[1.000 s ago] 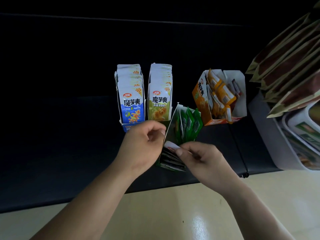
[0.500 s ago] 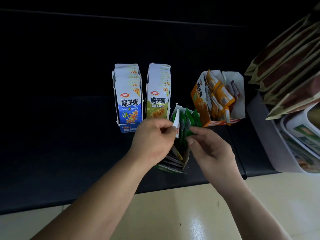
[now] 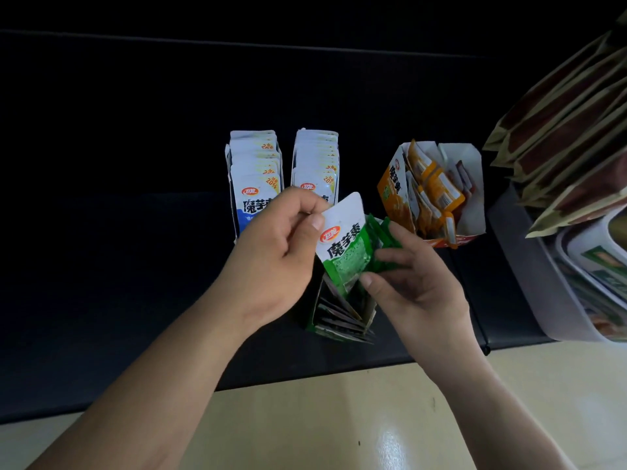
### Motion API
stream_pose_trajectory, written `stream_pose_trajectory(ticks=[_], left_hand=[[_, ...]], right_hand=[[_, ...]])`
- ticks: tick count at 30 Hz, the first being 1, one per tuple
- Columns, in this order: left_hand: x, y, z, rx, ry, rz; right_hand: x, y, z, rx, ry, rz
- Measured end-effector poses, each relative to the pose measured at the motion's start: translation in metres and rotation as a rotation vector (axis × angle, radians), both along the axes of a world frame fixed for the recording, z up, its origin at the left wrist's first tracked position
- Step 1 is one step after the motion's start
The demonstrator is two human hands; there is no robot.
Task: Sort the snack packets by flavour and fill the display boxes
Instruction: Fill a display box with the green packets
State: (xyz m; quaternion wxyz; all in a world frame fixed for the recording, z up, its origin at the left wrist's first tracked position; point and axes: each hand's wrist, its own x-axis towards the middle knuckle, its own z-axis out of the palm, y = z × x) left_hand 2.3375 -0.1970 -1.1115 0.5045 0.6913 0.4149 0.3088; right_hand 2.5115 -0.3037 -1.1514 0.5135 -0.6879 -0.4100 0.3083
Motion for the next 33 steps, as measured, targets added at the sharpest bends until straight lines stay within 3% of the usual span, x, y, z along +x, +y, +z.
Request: stream_pose_trajectory(ticks=[5, 9, 12, 19, 21, 25, 29, 33], left_hand=[[0.01, -0.001, 0.015, 0.079, -0.07, -0.058], [0.019, -0.007, 0.016, -0.041, -0.151, 0.0], [0.022, -0.018, 0.012, -0.102, -0.191, 0.053], [0.02, -0.018, 0.005, -0.136, -0.223, -0.117], [0.016, -0.016, -0.007, -0.134, -0.186, -0.101], [-0.001, -0.014, -0.036, -0.058, 0.083, -0.12], [-0.008, -0.018, -0.04, 0.018, 0.038, -0.104], [-0.006, -0.018, -0.045, 0.014, 0.071, -0.114]], right_hand=[[-0.001, 0.001, 0.004, 0.031, -0.079, 0.026], [-0.002, 0.003, 0.014, 0.065, 0.039, -0.026], [-0.007, 0.001, 0.017, 0.077, -0.01, -0.024], [-0.007, -0.003, 0.016, 0.138, -0.143, 0.039], [-0.003, -0.005, 0.016, 0.106, -0.16, -0.033], [0.002, -0.007, 0.022, 0.189, -0.144, -0.188], [0.003, -0.006, 0.03, 0.306, -0.085, -0.265], [-0.003, -0.004, 0.027, 0.269, 0.029, -0.21]])
